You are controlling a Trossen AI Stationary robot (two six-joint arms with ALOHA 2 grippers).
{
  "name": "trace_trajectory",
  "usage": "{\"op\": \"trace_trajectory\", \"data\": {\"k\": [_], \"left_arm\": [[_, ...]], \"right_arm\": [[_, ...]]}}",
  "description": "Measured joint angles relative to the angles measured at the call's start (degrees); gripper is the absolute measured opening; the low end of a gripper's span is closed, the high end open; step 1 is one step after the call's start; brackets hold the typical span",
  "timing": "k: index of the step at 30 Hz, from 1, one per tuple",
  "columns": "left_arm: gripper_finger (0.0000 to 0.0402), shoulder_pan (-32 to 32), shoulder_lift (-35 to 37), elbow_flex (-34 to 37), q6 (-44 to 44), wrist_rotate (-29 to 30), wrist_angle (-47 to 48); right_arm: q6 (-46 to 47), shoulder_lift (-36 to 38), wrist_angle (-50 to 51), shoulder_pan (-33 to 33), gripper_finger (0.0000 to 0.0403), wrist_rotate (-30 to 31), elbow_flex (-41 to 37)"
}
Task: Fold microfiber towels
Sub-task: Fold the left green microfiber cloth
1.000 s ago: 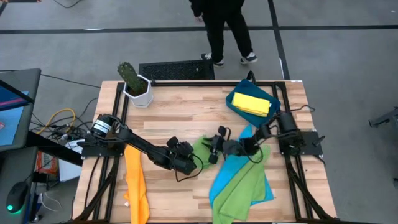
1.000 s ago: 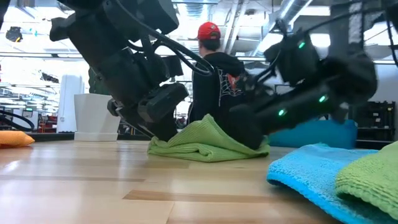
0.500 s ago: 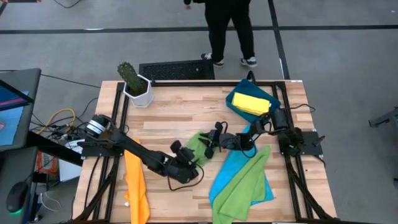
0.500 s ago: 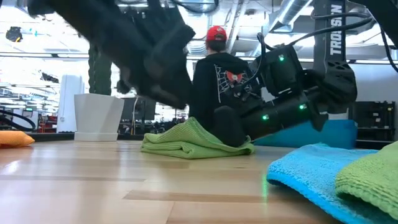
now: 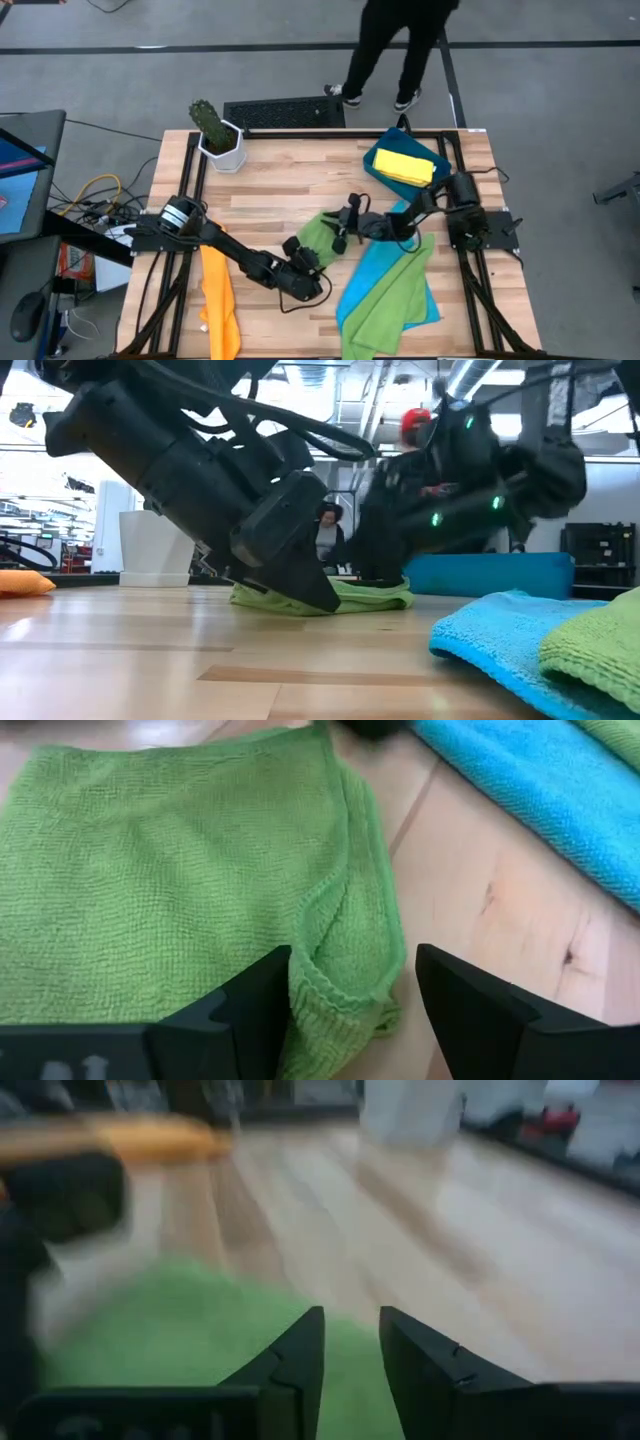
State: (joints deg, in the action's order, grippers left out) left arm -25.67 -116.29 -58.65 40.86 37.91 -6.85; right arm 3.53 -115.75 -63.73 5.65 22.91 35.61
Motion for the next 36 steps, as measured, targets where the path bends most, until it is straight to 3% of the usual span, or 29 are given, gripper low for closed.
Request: {"op": "trace_trajectory", "data": {"k": [5, 10, 16, 20, 27, 36], "left_arm": [[0.0207, -0.8, 1.5, -0.8, -2.8, -1.9, -0.3], [0.0207, -2.2, 6.0, -2.3, -8.2, -0.8, -0.1], [0.0207, -5.0, 8.0, -1.8, -11.5, 9.3, -0.2], [0.0204, -5.5, 5.7, 1.2, -4.1, 15.6, 1.0], [0.0185, -5.6, -2.0, 2.1, -4.6, 12.8, -11.3], [0.0168, -6.5, -3.7, 0.6, -4.3, 12.1, -7.8]], "right_arm": [[1.0, 3.5, -1.4, 1.2, 0.0124, -0.6, -0.8], [1.7, 2.5, -2.4, 4.3, 0.0124, -1.1, -0.9], [5.3, -5.3, -3.6, 5.1, 0.0124, -0.5, 0.2], [6.9, -9.0, -6.1, 4.7, 0.0124, -0.5, 0.4], [7.0, -9.1, -6.2, 4.7, 0.0124, -0.7, 0.5], [5.7, -8.6, -6.1, 4.7, 0.0124, -0.7, 0.4]]}}
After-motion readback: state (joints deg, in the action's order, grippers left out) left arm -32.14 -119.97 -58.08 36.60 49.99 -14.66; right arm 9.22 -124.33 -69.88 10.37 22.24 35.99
